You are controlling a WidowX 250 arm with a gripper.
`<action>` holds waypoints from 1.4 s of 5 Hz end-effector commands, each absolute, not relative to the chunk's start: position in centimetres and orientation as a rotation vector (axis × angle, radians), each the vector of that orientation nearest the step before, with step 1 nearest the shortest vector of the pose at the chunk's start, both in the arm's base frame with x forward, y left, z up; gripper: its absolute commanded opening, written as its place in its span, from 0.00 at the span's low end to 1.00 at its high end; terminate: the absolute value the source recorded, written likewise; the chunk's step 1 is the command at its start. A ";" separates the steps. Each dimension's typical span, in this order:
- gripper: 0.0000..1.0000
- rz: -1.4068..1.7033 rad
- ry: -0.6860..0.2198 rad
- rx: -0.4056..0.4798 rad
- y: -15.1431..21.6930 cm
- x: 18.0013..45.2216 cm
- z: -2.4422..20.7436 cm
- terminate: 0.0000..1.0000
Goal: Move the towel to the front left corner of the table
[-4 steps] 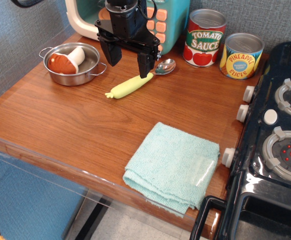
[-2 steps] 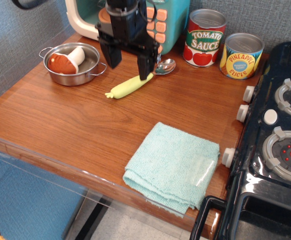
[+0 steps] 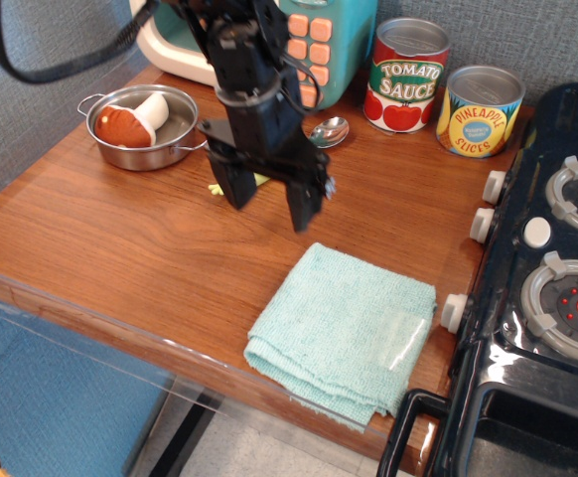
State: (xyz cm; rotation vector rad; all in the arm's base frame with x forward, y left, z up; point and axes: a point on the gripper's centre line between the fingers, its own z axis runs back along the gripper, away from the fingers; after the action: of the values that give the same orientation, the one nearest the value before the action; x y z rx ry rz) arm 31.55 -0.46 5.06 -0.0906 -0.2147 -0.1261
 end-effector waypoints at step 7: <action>1.00 -0.062 -0.194 0.114 3.3 26.7 -0.3 0.00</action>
State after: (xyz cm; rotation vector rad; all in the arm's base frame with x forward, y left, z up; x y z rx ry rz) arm 28.29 1.93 0.56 0.0995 -0.2463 -0.0616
